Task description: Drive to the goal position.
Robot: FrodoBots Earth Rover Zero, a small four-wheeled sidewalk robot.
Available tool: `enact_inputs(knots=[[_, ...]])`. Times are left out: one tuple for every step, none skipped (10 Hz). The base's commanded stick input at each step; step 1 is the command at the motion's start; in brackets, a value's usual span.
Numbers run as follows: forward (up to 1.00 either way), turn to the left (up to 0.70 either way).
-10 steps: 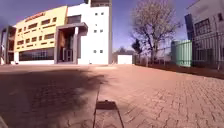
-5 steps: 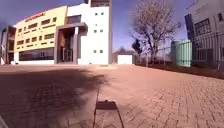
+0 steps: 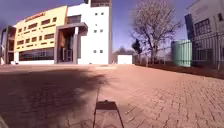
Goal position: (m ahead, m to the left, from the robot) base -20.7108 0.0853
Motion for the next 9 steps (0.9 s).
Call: enact_inputs(knots=[[0.70, 0.00], [0.70, 0.00], [0.70, 0.00], [0.70, 0.00], [0.70, 0.00], [0.70, 0.00], [0.70, 0.00], [0.70, 0.00], [0.70, -0.08]])
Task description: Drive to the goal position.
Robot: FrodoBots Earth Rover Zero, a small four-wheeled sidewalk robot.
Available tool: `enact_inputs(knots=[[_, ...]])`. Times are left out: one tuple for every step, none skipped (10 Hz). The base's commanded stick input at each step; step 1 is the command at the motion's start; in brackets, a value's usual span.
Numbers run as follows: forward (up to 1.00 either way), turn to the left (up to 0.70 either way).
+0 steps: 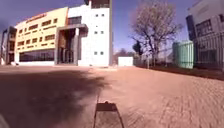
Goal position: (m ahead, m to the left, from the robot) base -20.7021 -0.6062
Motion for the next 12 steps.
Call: enact_inputs(knots=[[0.70, -0.20], [0.70, -0.27], [0.70, -0.27], [0.70, -0.27], [0.70, -0.27], [0.70, -0.27], [0.70, -0.27], [0.70, -0.27], [0.00, 0.00], [0.00, 0.00], [0.70, -0.27], [0.70, -0.27]])
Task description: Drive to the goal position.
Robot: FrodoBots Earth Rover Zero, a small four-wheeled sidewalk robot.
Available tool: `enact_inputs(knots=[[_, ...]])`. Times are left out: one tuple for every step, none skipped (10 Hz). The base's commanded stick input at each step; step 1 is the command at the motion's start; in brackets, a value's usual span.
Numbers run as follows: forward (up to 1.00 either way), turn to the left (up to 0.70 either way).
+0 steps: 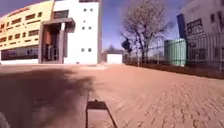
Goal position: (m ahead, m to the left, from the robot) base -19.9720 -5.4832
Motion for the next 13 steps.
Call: enact_inputs(knots=[[0.70, -0.27], [0.70, -0.27], [0.70, -0.27], [0.70, -0.27], [0.70, -0.27], [0.70, -0.27], [0.70, -0.27], [0.70, -0.27], [0.00, -0.45], [0.00, -0.45], [0.00, -0.45], [0.00, -0.45], [0.00, -0.45]])
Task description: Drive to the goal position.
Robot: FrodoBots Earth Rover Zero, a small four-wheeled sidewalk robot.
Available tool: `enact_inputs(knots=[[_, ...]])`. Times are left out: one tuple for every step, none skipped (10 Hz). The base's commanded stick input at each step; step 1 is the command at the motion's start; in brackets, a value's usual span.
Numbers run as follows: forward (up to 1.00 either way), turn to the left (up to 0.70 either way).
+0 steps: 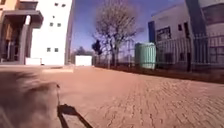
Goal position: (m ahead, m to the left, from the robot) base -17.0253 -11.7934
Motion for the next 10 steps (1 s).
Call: enact_inputs(knots=[[0.00, -0.45], [0.00, -0.45], [1.00, -0.27], [1.00, -0.27], [1.00, -0.27], [1.00, -0.27], [1.00, -0.27], [1.00, -0.27], [1.00, -0.27], [1.00, -0.27]])
